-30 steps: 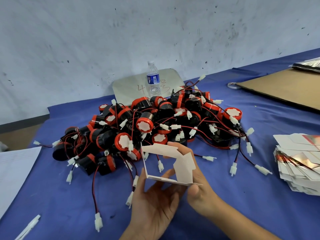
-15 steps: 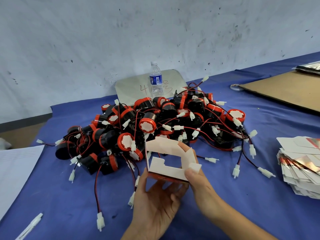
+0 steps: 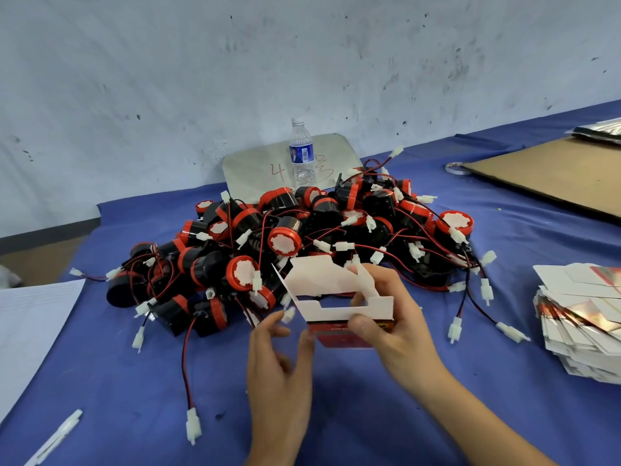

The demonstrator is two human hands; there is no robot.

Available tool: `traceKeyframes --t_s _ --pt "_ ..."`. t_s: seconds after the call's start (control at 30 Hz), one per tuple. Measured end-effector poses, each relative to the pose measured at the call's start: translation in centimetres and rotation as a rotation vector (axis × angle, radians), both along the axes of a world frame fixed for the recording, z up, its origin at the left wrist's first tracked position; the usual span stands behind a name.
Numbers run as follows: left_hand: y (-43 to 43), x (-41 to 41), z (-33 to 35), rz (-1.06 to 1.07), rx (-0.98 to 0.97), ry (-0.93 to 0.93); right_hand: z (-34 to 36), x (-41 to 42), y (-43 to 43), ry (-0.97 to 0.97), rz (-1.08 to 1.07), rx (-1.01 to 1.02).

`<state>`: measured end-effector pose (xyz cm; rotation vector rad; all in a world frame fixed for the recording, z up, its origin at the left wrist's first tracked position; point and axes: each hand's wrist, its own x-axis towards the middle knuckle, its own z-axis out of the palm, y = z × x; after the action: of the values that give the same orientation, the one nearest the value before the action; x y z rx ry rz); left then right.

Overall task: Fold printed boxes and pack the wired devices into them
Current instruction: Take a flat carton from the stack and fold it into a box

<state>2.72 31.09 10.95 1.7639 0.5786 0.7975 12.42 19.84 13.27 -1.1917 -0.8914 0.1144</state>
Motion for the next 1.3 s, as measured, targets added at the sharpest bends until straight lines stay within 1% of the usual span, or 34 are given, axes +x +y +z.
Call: traceKeyframes --t_s 0.03,0.1,0.13,0.2,0.3,0.4,0.5,0.63,0.87,0.93,1.0,1.07,1.1,1.17,1.23,1.3 --pt "0.1 -0.1 0.1 0.005 0.03 -0.104 0.0 0.0 0.0 -0.013 0.006 -0.027" --pt "0.1 0.1 0.6 -0.075 -0.034 -0.248 -0.3 0.0 0.4 -0.028 -0.004 -0.106" --pt "0.0 0.1 0.4 -0.141 -0.093 -0.294 -0.4 -0.1 0.5 -0.053 -0.011 -0.112" --pt "-0.3 -0.3 0.4 -0.276 -0.151 -0.327 -0.5 -0.3 0.7 -0.073 -0.02 -0.121" --pt "-0.8 -0.8 -0.2 -0.337 -0.234 -0.288 -0.8 -0.3 0.8 -0.076 -0.078 -0.162" --pt "-0.8 -0.6 -0.3 -0.323 -0.287 -0.279 -1.0 -0.2 0.8 -0.046 -0.099 -0.162" --pt "-1.0 -0.5 -0.3 -0.345 -0.26 -0.303 -0.9 -0.2 0.8 -0.039 -0.078 -0.092" --pt "-1.2 -0.6 0.1 -0.314 -0.239 -0.32 -0.6 -0.4 0.6 -0.111 -0.088 -0.02" --pt "-1.4 -0.5 -0.2 -0.253 -0.267 -0.302 -0.8 -0.7 0.4 -0.317 -0.252 0.021" --pt "-1.3 -0.3 -0.5 -0.214 -0.303 -0.3 -0.6 -0.8 0.3 -0.441 -0.285 0.045" --pt "-1.2 -0.5 -0.5 -0.18 -0.374 -0.302 -0.5 -0.8 0.2 -0.58 -0.284 0.018" --pt "-1.0 -0.9 -0.6 -0.16 -0.411 -0.259 -0.5 -0.9 0.2 -0.654 -0.289 -0.062" --pt "-0.9 -1.0 -0.6 -0.163 -0.394 -0.246 -0.4 -1.0 0.2 -0.648 -0.289 -0.092" --pt "-0.9 -0.9 -0.4 -0.179 -0.292 -0.268 -0.4 -1.2 0.4 -0.56 -0.275 -0.117" --pt "-1.4 -0.9 0.3 -0.218 -0.09 -0.35 -0.3 -1.1 0.5 -0.435 -0.281 -0.112" --pt "-1.7 -0.7 0.8 -0.244 0.058 -0.363 -0.2 -1.0 0.4 -0.294 -0.291 -0.102"
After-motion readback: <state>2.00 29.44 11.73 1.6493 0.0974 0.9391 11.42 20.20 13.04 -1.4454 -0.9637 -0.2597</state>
